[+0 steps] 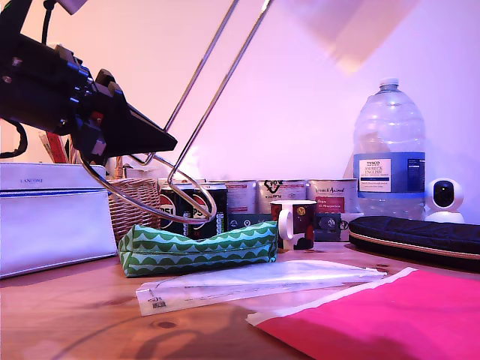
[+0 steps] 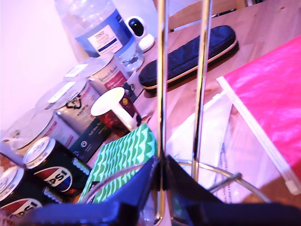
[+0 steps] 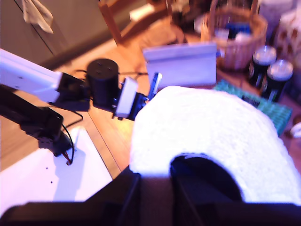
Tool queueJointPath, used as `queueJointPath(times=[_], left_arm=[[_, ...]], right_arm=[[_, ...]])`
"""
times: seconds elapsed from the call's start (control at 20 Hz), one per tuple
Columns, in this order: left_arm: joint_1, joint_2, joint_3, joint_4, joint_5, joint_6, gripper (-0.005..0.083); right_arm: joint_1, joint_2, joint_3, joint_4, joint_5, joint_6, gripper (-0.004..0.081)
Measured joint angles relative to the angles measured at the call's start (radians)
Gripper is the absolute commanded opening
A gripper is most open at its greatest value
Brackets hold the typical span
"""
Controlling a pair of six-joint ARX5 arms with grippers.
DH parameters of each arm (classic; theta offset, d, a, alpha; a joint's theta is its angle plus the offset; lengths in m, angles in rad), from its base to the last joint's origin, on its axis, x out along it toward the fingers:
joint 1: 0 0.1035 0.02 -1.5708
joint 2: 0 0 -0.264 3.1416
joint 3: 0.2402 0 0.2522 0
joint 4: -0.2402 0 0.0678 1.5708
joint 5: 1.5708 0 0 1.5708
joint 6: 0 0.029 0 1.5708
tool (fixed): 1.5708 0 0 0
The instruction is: Insert the paper towel roll into the metallic stand.
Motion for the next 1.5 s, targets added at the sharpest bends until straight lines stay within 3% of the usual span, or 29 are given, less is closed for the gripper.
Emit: queueJointPath(times=[0.25, 0.45, 0.6, 0.8, 1.2, 1.5], left_arm=[[-0.012, 0.001, 0.000, 0.025, 0.060, -0.074, -0.0024], [-0.032, 0.032, 0.000, 0.076, 0.117, -0.185, -0.0024], [-0.051, 0.105, 0.000, 0.163, 0.143, -0.248, -0.0024], [-0.068, 0.254, 0.000, 0.360, 0.169, -0.346, -0.0024], [-0.085, 0.570, 0.002, 0.747, 0.146, -0.600, -0.0024], [-0.106, 0.643, 0.002, 0.763, 0.114, -0.637, -0.0024]], right_arm=[[0.006, 0.071, 0.000, 0.013, 0.103, 0.000, -0.0013], [0.009, 0.096, 0.000, 0.012, 0.129, 0.006, -0.0013], [0.008, 0.109, 0.000, 0.007, 0.152, 0.073, -0.0013], [0.014, 0.114, 0.000, 0.002, 0.221, 0.083, -0.0013], [0.098, 0.193, 0.000, 0.017, 0.394, 0.061, -0.0012], [0.109, 0.264, 0.001, 0.020, 0.464, 0.048, -0.0012]])
